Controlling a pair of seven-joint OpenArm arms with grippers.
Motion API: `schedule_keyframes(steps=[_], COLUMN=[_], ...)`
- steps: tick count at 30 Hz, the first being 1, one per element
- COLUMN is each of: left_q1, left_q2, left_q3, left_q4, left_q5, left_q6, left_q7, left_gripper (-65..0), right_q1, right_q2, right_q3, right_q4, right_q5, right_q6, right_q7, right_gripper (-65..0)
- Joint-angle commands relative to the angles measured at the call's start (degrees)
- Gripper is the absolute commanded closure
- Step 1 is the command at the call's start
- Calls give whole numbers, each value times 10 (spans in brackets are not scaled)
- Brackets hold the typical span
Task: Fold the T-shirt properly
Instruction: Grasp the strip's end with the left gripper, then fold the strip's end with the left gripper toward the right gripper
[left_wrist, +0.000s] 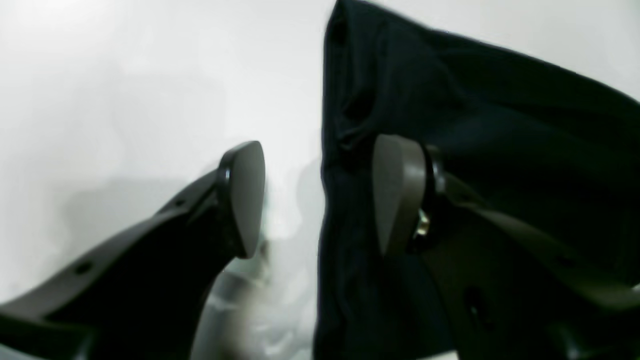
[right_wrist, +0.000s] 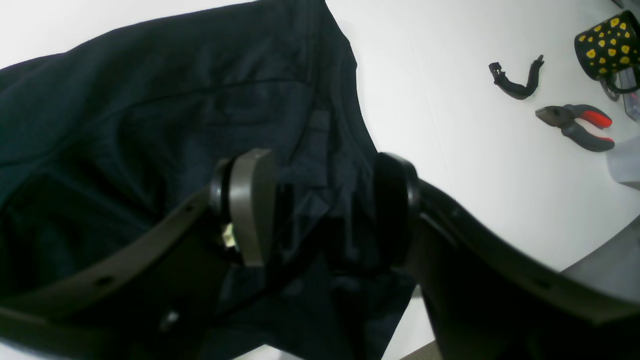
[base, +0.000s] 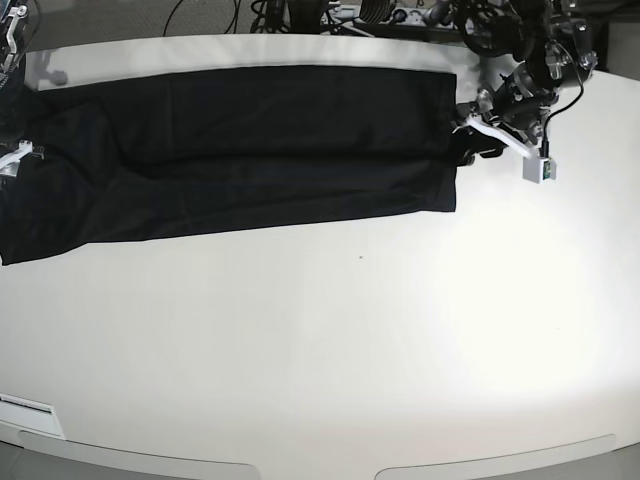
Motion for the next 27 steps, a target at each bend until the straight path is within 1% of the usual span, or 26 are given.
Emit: schedule_keyframes(steps=[1,3,6,9,13,16,20,23,24,25,26,27], left_q1=[-7,-18,-26,-23,-15,-14,-14,-14,-15,-17,-21,-25], left_q2=[1,5,6,6,11,22,41,44,44,44,44,44], left_q3=[-1,-1,4,37,96,123,128,128,128,128,127,126], left_q4=[-8,-41,-78,-94,-96,-96,-96,-96,-96,-96,-96,-96], left_q5=[-9,-16,-39,-51,-48,-41,-37,-37,-37,-37,-37,-37], left_q6=[-2,-2,-24,-37,-41,-43,-43,-43,-43,-42,-42,-42], left_q7=[-9,-5,6,19,23,20,17,10,4,3,4,3], left_gripper=[-344,-339,-339,-339,-339,-339,-339,-338,-328,-305,-267,-203], right_q1=[3,3,3,3,3,3,3,3,3,3,3,3], right_q2=[12,12,16,21,21,21,21,21,21,21,21,21], right_q3=[6,6,6,6,6,6,6,6,6,6,6,6], right_q4=[10,10,10,10,10,10,10,10,10,10,10,10], right_q5=[-4,-4,-2,-2,-3,-5,-13,-15,-15,-15,-15,-15], right_q6=[-2,-2,-2,-2,-2,-2,-2,-2,-2,-2,-2,-2], right_q7=[13,13,13,13,13,13,13,13,13,13,13,14], right_gripper=[-339,-339,-339,-339,-339,-339,-339,-339,-339,-339,-339,-339])
